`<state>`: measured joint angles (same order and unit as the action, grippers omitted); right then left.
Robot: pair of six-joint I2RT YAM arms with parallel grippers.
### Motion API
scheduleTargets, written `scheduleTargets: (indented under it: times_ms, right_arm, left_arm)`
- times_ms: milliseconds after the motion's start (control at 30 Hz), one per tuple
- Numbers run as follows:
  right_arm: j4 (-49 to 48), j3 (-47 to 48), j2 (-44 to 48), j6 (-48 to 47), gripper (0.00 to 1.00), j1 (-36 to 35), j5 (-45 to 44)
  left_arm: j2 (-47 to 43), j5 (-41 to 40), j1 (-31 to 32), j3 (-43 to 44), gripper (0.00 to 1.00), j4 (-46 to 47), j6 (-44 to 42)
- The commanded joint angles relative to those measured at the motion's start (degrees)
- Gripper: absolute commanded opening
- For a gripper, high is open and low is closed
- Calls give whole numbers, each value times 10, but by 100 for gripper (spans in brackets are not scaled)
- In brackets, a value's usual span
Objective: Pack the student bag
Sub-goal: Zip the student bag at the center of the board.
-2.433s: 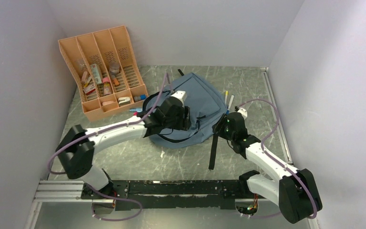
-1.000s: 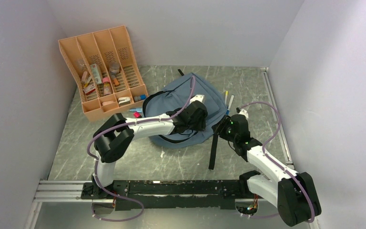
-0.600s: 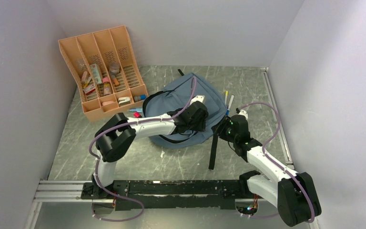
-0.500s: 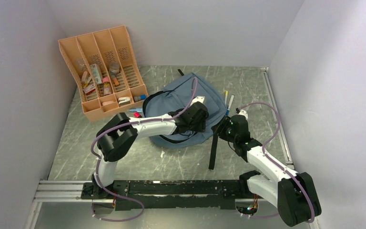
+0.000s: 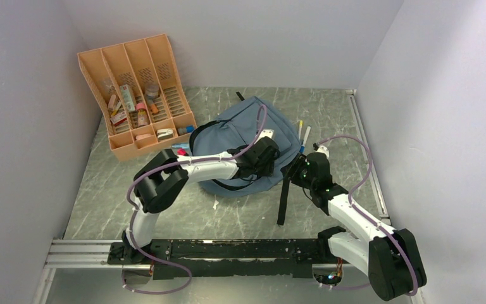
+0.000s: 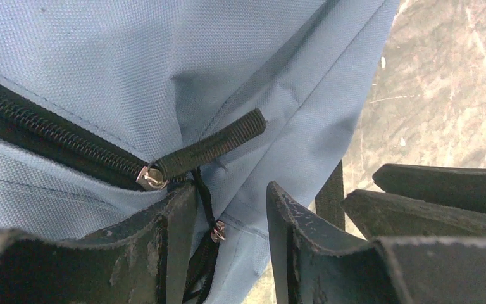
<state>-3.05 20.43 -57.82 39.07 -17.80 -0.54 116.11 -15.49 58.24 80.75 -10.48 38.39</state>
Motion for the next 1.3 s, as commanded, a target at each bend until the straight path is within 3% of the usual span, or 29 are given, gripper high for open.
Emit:
scheduleTargets:
  times_ms: [0,400,667,867,1267]
  right_arm:
    - [-8,-8,10,-8,49,5,1]
    - [-3,-8,15,-11,49,7,1]
    - [-5,0,12,-5,49,6,19]
    - [3,13,3,32,52,7,26]
    - [-37,5,-24,118,68,7,31]
  left_arm:
    - [24,-33,0,24,49,-21,-7]
    - [27,-47,-9,12,30,-12,-15]
    - [11,-51,-12,-1,5,2,-43]
    - [-35,1,-12,-51,5,78,-97]
    - [-107,35,-12,-101,5,136,-112]
